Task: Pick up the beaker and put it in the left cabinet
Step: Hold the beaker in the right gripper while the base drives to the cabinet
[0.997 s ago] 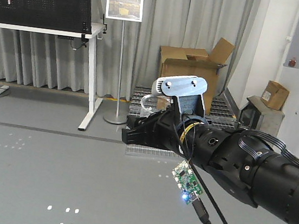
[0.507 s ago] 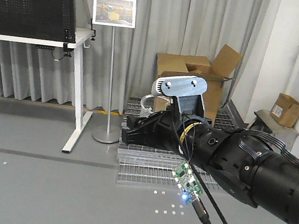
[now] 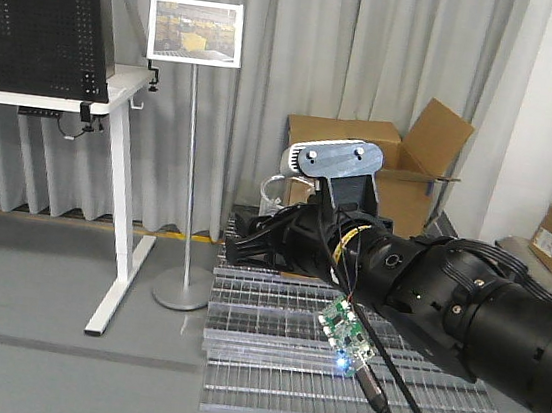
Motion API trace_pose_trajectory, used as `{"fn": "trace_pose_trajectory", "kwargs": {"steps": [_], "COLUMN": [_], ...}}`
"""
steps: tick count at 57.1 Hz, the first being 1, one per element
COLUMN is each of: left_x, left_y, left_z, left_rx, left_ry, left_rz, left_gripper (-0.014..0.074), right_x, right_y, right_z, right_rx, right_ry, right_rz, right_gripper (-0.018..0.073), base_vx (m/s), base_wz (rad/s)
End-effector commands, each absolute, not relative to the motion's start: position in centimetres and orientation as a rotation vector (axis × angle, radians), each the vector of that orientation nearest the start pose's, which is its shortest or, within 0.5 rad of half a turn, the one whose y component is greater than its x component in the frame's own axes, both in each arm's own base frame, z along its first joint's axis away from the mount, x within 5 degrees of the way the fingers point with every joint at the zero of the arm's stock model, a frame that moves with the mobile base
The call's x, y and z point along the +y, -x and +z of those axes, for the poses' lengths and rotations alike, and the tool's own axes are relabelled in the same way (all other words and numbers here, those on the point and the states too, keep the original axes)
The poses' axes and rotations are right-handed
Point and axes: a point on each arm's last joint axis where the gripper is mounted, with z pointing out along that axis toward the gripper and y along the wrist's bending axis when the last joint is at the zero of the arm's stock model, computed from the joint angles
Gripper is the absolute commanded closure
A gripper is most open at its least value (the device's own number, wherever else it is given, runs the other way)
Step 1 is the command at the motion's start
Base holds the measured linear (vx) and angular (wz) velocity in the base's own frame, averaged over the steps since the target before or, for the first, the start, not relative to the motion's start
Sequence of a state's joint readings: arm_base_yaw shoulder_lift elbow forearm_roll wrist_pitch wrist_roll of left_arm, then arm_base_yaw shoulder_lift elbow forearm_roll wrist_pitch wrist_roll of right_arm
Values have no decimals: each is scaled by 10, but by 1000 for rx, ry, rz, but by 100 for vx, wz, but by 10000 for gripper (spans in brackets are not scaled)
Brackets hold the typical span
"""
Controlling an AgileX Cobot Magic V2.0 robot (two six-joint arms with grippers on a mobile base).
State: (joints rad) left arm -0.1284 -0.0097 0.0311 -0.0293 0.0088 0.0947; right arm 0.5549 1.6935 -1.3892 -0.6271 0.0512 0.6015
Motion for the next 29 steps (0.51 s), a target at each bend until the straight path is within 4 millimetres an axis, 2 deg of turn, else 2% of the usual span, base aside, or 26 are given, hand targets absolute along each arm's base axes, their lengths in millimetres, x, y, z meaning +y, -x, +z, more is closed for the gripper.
{"fn": "trace_pose_trajectory", "kwargs": {"steps": [1, 29], "left_x": [-7, -7], "left_y": [-55, -55], "left_z": [205, 205], "left_rx": [1423, 1423], "left_ry": [-130, -130], "left_rz": [-60, -60], "left_gripper": [595, 595], "right_x": [210, 210], "right_y": [-341, -341], "right_z": [382, 382], "right_rx": [1627, 1627], "right_ry": [495, 495], "right_rz": [395, 395], "right_gripper": [456, 456], "base_vx": [58, 52], "base_wz": [4, -1]}}
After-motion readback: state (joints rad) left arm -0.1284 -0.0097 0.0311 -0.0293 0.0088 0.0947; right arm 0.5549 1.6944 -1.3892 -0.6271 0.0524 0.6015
